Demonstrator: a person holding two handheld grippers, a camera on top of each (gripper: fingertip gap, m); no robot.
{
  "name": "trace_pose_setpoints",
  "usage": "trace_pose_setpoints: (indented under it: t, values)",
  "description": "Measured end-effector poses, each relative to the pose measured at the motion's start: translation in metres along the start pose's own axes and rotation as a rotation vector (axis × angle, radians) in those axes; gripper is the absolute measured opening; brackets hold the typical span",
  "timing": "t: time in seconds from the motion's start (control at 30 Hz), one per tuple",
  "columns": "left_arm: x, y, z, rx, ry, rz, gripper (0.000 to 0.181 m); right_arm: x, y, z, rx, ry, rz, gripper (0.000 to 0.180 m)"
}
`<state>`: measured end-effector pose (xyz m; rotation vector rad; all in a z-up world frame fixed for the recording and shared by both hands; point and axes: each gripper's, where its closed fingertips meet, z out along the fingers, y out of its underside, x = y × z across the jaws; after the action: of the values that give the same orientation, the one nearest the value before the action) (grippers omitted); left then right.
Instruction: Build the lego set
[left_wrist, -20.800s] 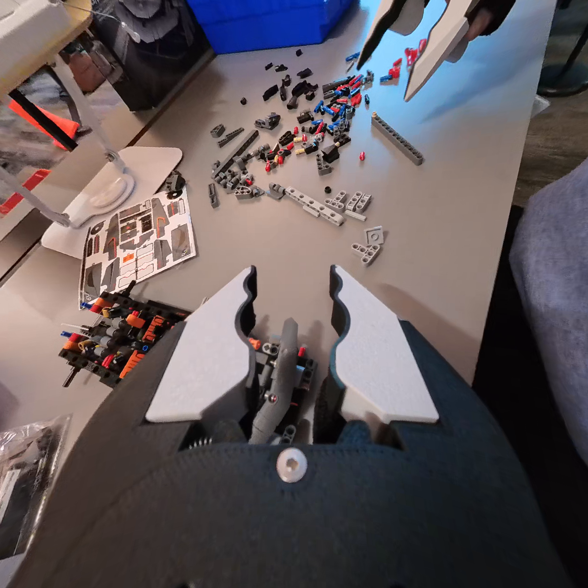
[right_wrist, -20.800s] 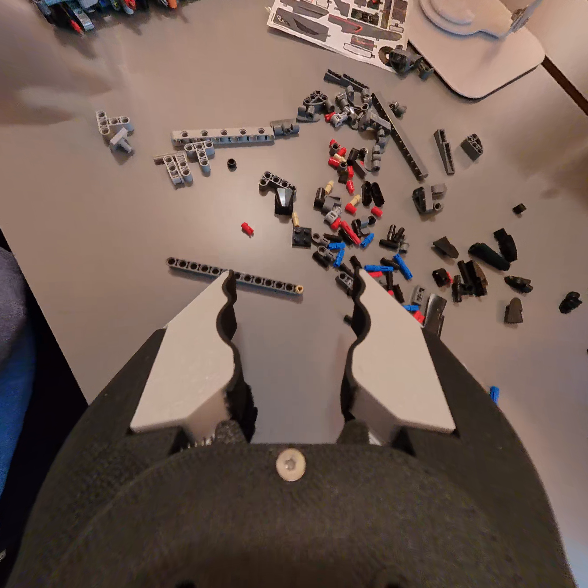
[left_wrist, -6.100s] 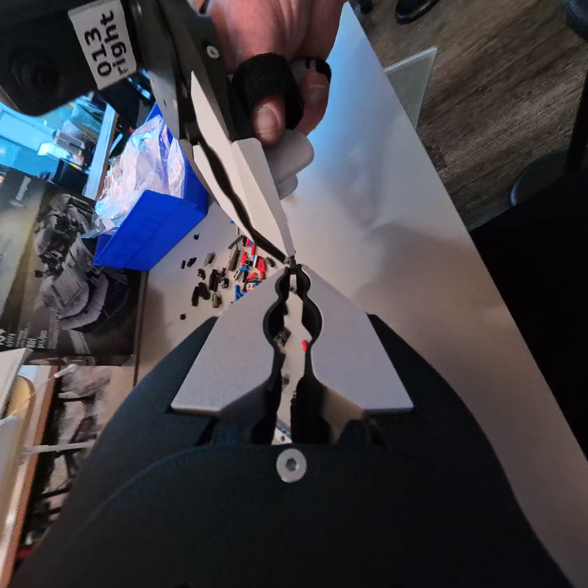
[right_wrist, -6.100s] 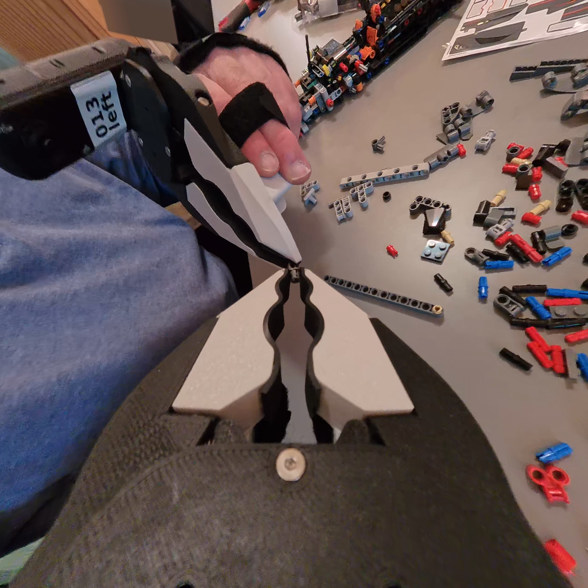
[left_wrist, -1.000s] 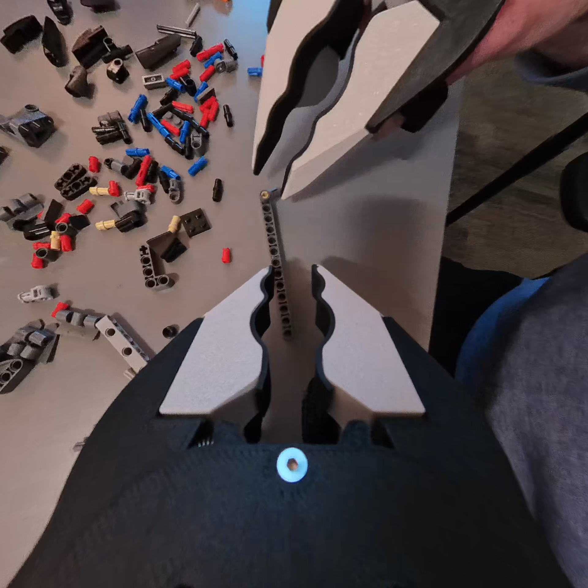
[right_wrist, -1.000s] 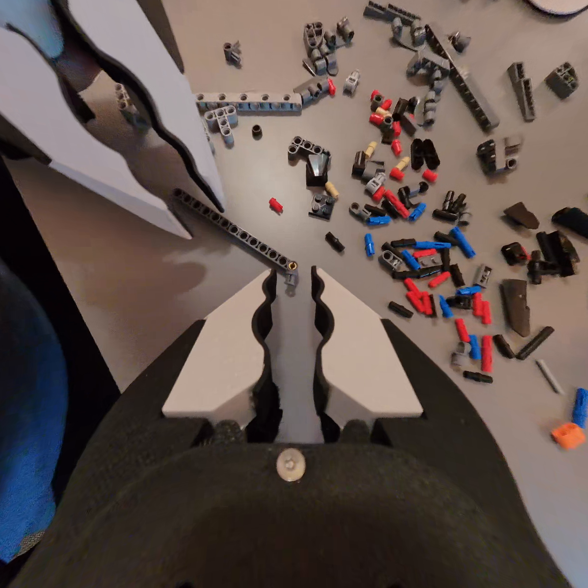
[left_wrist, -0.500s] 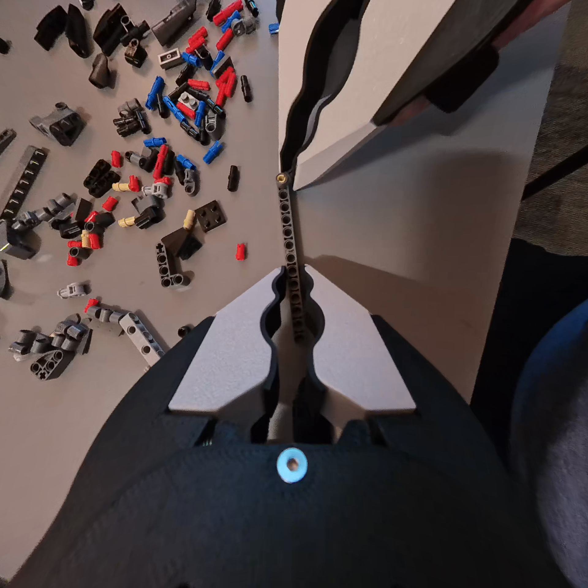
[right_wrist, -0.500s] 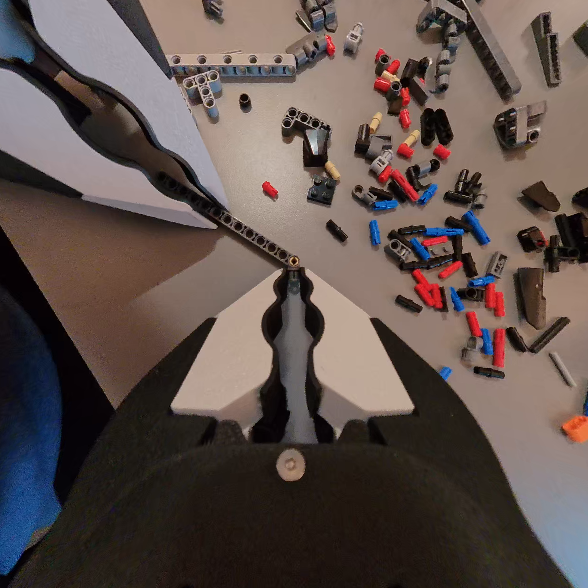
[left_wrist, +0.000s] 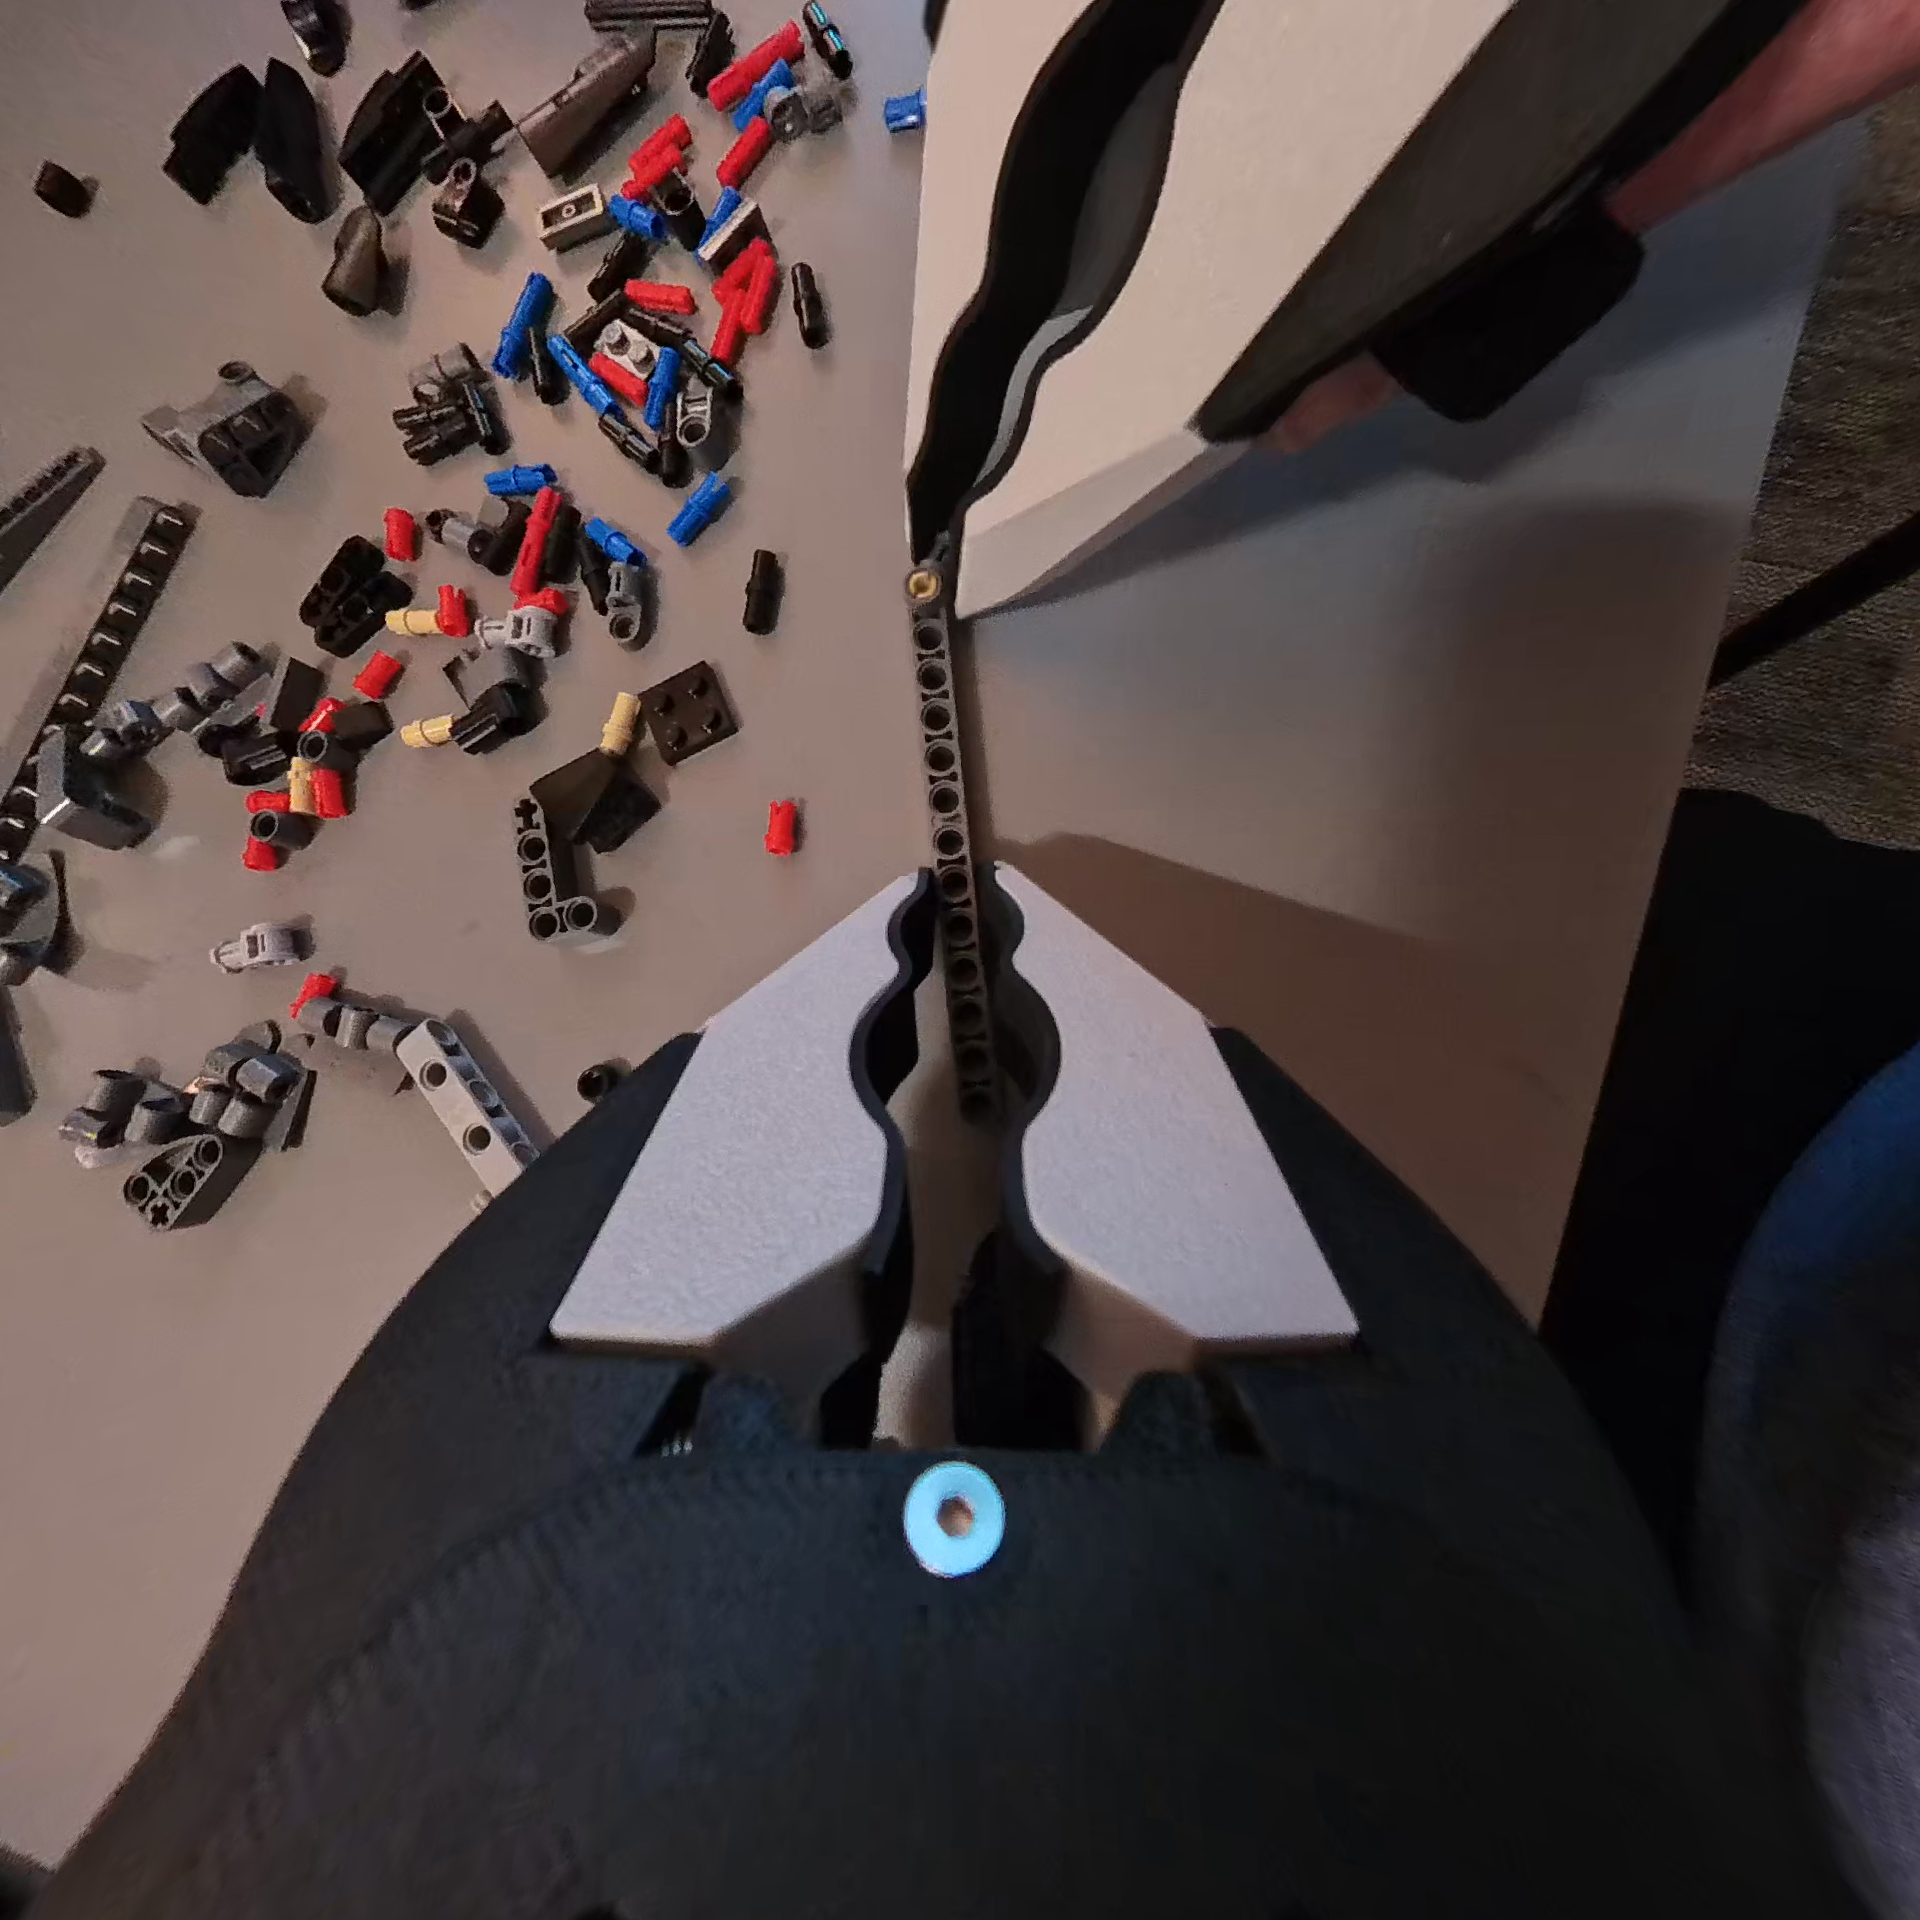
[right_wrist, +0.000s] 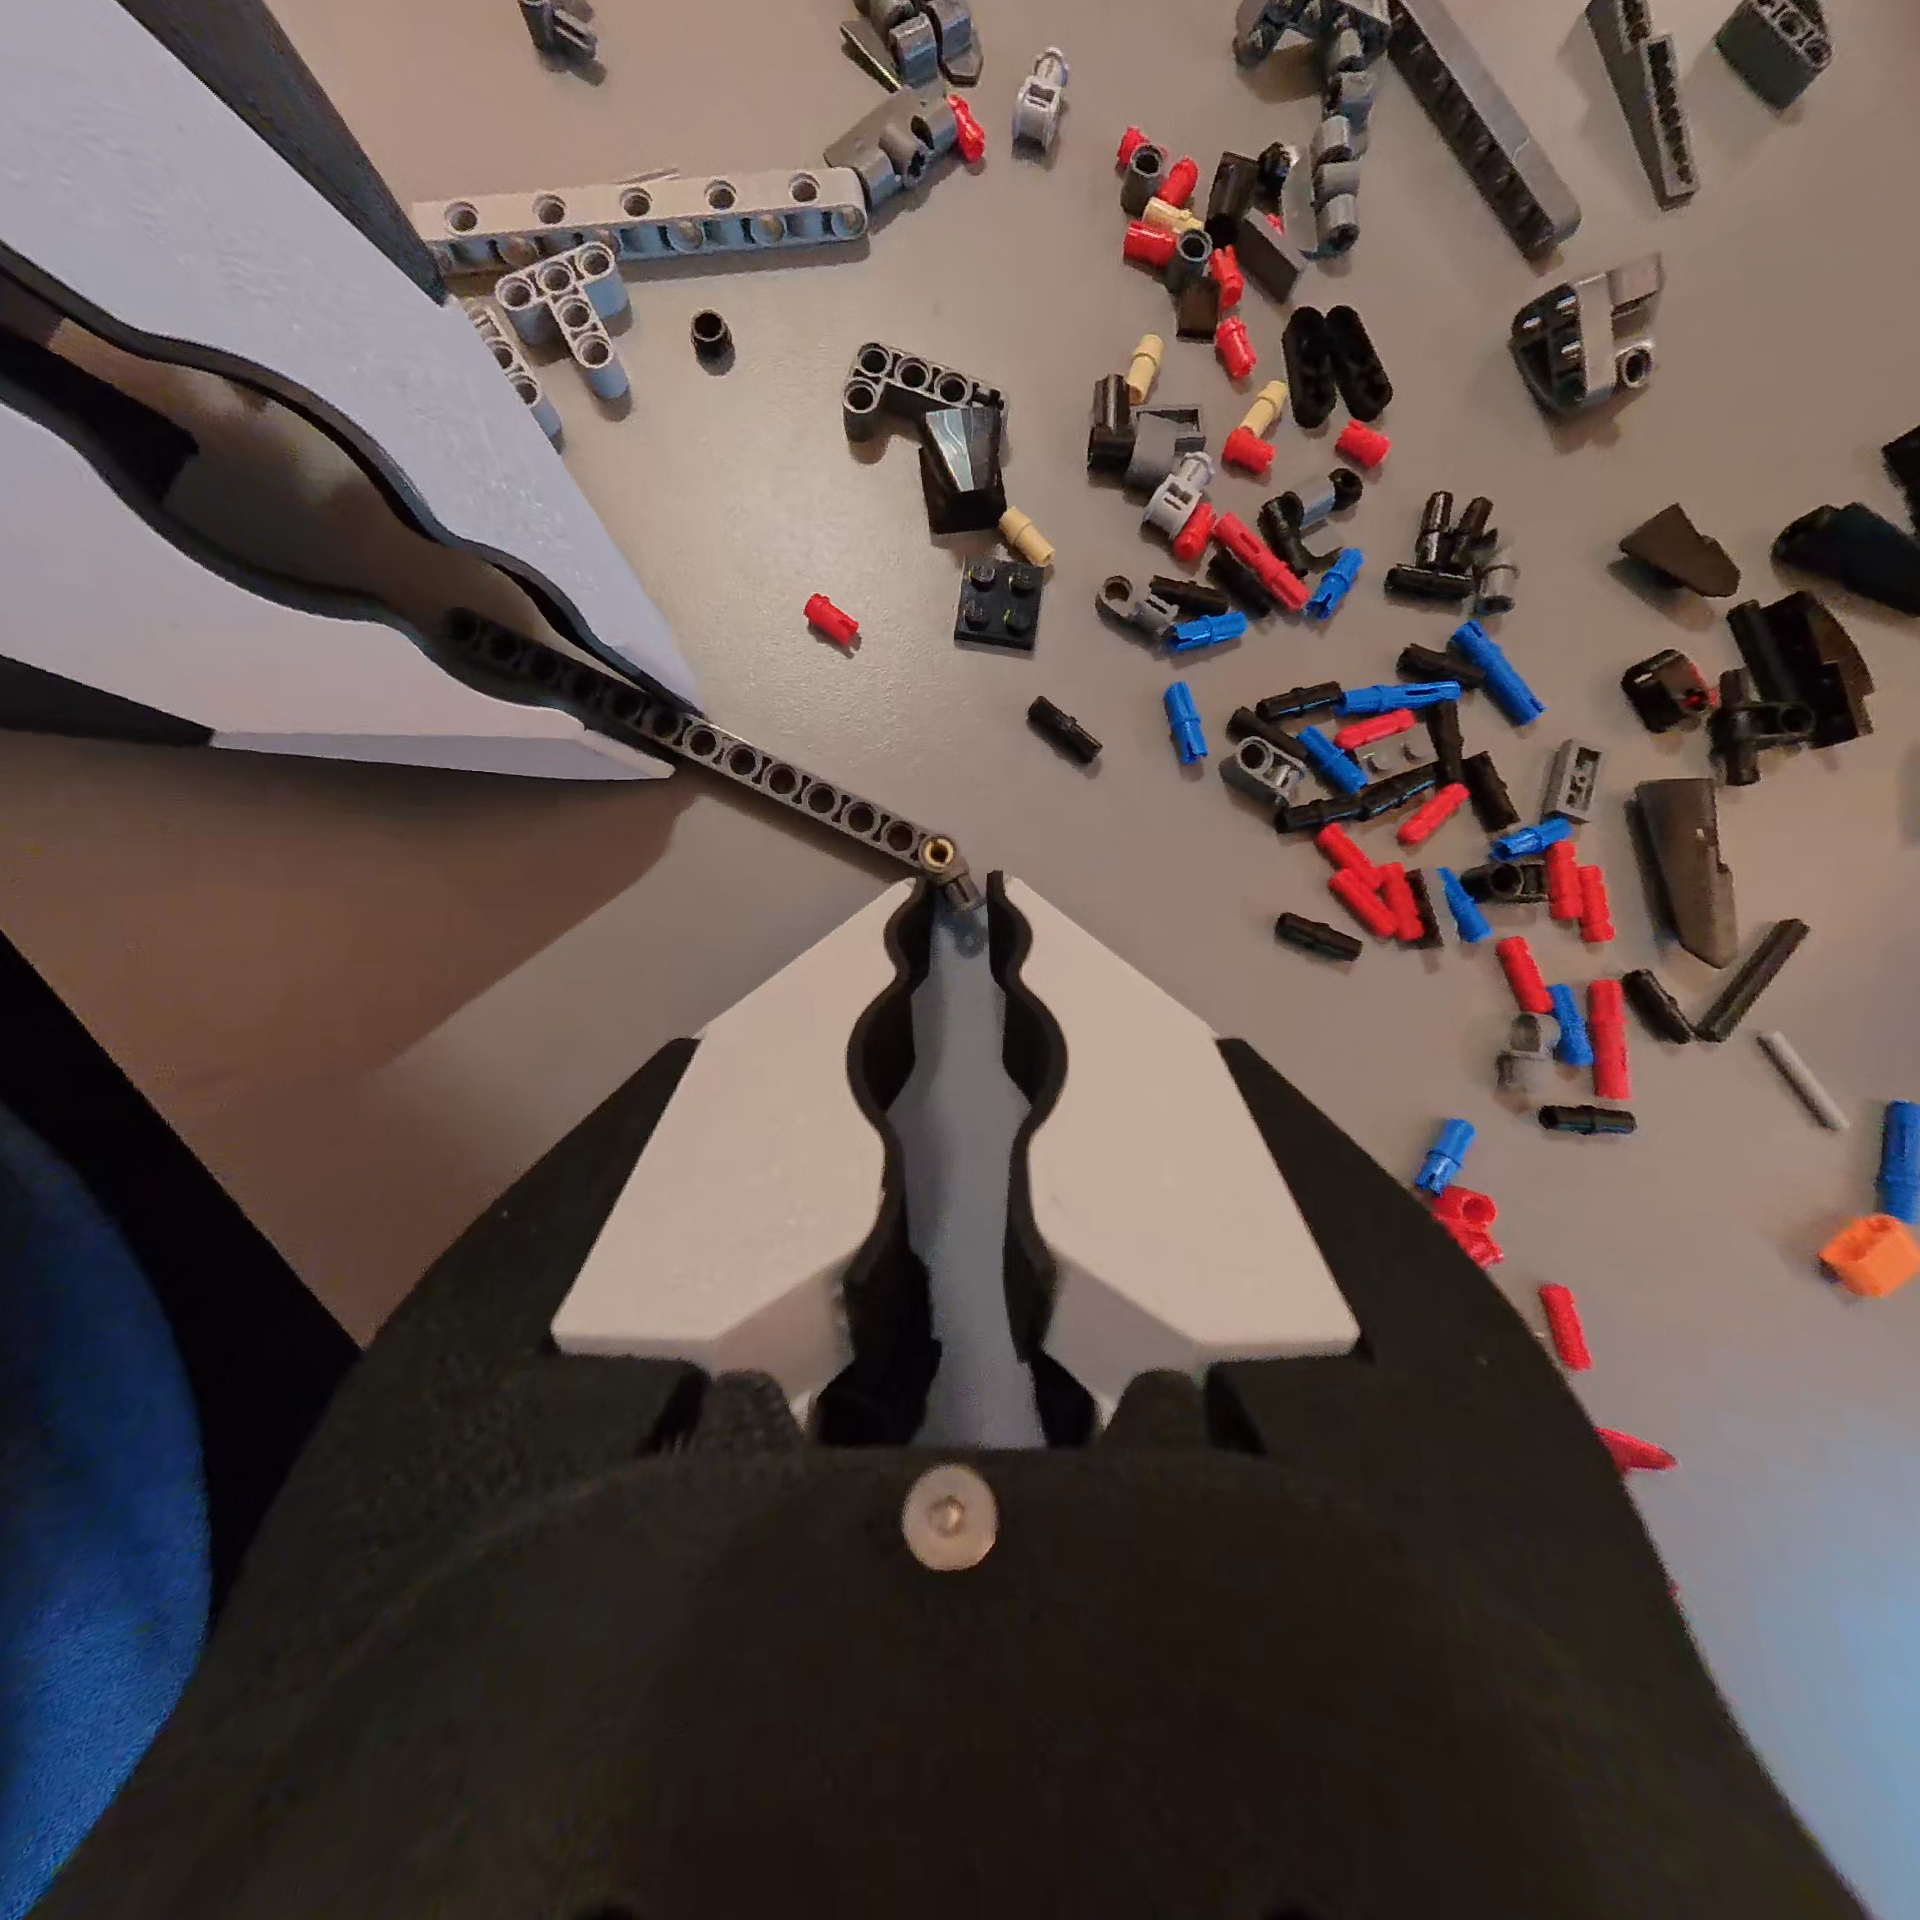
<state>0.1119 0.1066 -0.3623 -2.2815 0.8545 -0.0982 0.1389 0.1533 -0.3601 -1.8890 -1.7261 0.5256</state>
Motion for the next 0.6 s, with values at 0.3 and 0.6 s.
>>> trace_pose_setpoints:
  t: [0.3,0.6]
  values:
    - [0.0004,-0.0007,0.0006,0.005,0.002,-0.001,0.006,-0.0062,0.0038,-0.0024,0.008,-0.010,0.024,0.004]
    - [0.0008,-0.0051,0.0044,0.011,-0.006,-0.005,0.006,0.0012,0.0011,0.0001,0.030,-0.016,0.031,0.004]
